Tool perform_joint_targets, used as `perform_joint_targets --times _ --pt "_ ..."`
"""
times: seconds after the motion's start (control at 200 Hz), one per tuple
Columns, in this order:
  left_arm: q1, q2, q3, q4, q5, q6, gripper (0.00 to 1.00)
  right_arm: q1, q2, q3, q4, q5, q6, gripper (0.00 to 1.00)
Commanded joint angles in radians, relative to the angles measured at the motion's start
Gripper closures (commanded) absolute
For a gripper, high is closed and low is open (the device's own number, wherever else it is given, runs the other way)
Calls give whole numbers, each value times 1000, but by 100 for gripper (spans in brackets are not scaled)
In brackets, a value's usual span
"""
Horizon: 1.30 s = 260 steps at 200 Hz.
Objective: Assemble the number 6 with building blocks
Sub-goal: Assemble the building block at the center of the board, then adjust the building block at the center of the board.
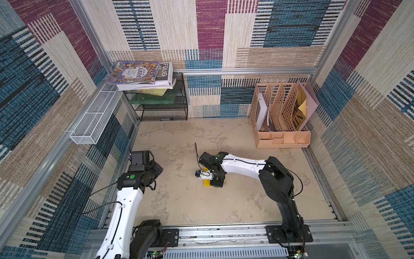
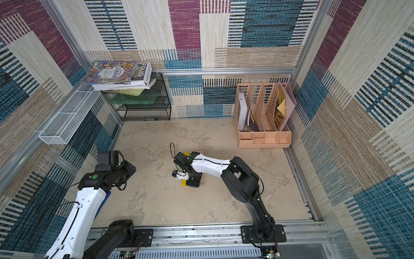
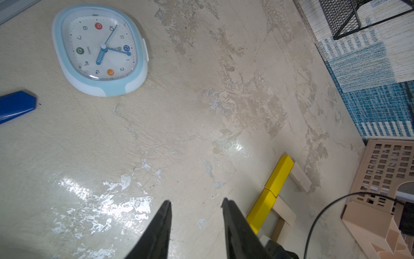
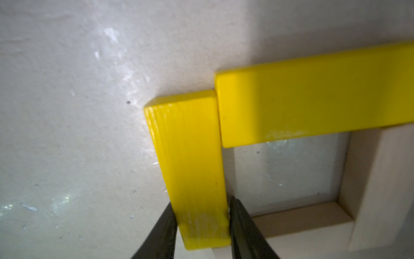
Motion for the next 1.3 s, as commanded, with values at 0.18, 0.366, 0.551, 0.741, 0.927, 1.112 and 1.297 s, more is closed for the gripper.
perform_joint_targets --times 0.18,0.366,0.551,0.741,0.927,1.112,1.297 --pt "1 -4 -2 15 5 13 58 0 3 2 -17 28 19 38" --pt "1 -9 -14 24 16 12 58 0 -19 -15 -11 51 25 23" --pt "1 -19 -9 30 28 25 58 1 -77 2 -31 56 37 22" --pt "1 -7 17 45 39 46 57 -9 -202 60 -42 34 50 20" --pt "1 8 26 56 38 39 57 -129 -293 -20 -14 36 116 49" --pt "-1 -4 11 57 33 30 57 -271 -321 -195 3 -17 149 95" --pt "-1 -30 -14 55 32 25 57 -277 -309 -289 62 -95 189 97"
